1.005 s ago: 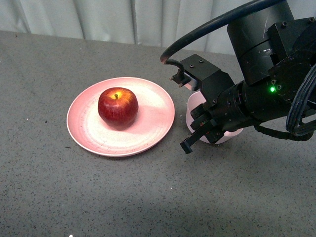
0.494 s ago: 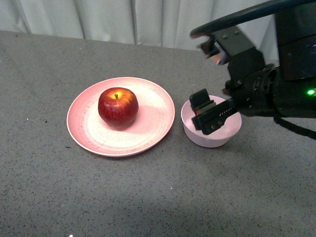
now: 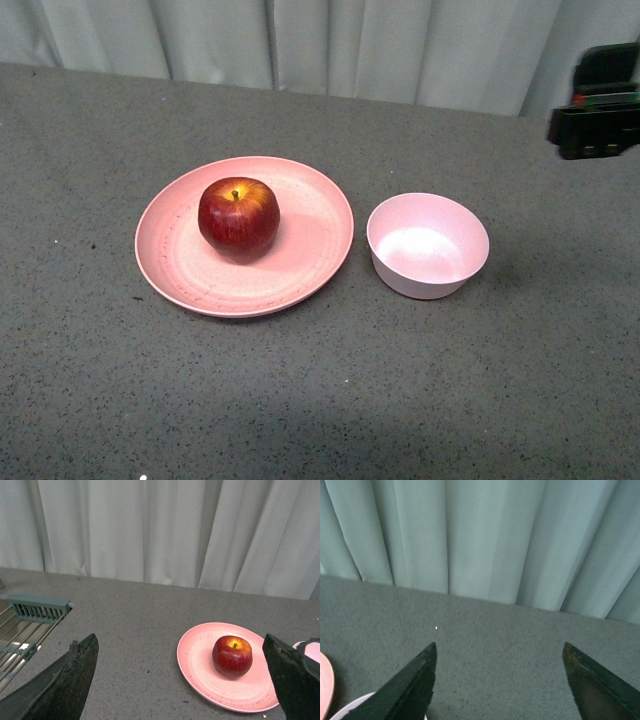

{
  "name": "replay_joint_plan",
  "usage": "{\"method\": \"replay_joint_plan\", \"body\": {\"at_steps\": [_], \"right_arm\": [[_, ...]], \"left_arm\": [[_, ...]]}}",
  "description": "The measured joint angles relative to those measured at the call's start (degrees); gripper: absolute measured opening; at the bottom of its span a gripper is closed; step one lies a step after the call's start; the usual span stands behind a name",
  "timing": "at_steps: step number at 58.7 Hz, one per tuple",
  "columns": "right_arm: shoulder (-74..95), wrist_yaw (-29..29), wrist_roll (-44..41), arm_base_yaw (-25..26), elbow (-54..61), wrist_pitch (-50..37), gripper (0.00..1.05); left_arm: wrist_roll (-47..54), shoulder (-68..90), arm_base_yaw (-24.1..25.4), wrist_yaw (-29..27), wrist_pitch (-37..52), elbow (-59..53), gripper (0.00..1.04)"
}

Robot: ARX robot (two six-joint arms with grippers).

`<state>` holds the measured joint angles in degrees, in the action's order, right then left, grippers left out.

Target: Move apple from plate to bowl

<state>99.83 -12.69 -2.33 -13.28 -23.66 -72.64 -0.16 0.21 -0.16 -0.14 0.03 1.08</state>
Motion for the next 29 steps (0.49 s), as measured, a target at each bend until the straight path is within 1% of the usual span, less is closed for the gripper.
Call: {"method": "replay_joint_plan", "body": {"at_steps": [2, 6, 8, 9, 14, 15, 17, 18, 20, 21, 24, 29], "right_arm": [[-1.3, 0.4, 0.4, 0.6, 1.6, -1.6, 0.62], [-4.6, 1.2, 0.9, 1.6, 4.2, -2.0, 0.52], [-6.8, 1.8, 1.1, 2.3, 5.8, -2.0, 0.45], [-8.3, 2.4, 1.2, 2.7, 7.0, -1.7, 0.39], [-12.6, 3.7, 1.3, 4.1, 10.3, -0.3, 0.23], [-13.0, 3.8, 1.3, 4.3, 10.6, -0.1, 0.21], [-15.3, 4.4, 1.4, 5.0, 12.2, 0.9, 0.12], [-15.8, 4.5, 1.3, 5.1, 12.4, 1.0, 0.11], [-18.3, 5.2, 1.4, 5.6, 13.8, 2.1, 0.02], [-19.4, 5.4, 1.2, 5.9, 14.2, 2.8, 0.01], [-25.0, 6.3, 1.5, 6.6, 15.0, 8.7, 0.01], [-31.7, 7.2, 1.6, 7.6, 16.7, 12.5, 0.01]], "left_arm": [[0.0, 0.0, 0.0, 0.0, 0.0, 0.0, 0.98], [0.0, 0.0, 0.0, 0.0, 0.0, 0.0, 0.98], [0.0, 0.0, 0.0, 0.0, 0.0, 0.0, 0.98], [0.0, 0.0, 0.0, 0.0, 0.0, 0.0, 0.98], [0.0, 0.0, 0.0, 0.0, 0.0, 0.0, 0.98], [0.0, 0.0, 0.0, 0.0, 0.0, 0.0, 0.98], [0.0, 0.0, 0.0, 0.0, 0.0, 0.0, 0.98], [0.0, 0.0, 0.0, 0.0, 0.0, 0.0, 0.98], [0.0, 0.0, 0.0, 0.0, 0.0, 0.0, 0.98], [0.0, 0.0, 0.0, 0.0, 0.0, 0.0, 0.98], [0.0, 0.0, 0.0, 0.0, 0.0, 0.0, 0.98], [0.0, 0.0, 0.0, 0.0, 0.0, 0.0, 0.98]]}}
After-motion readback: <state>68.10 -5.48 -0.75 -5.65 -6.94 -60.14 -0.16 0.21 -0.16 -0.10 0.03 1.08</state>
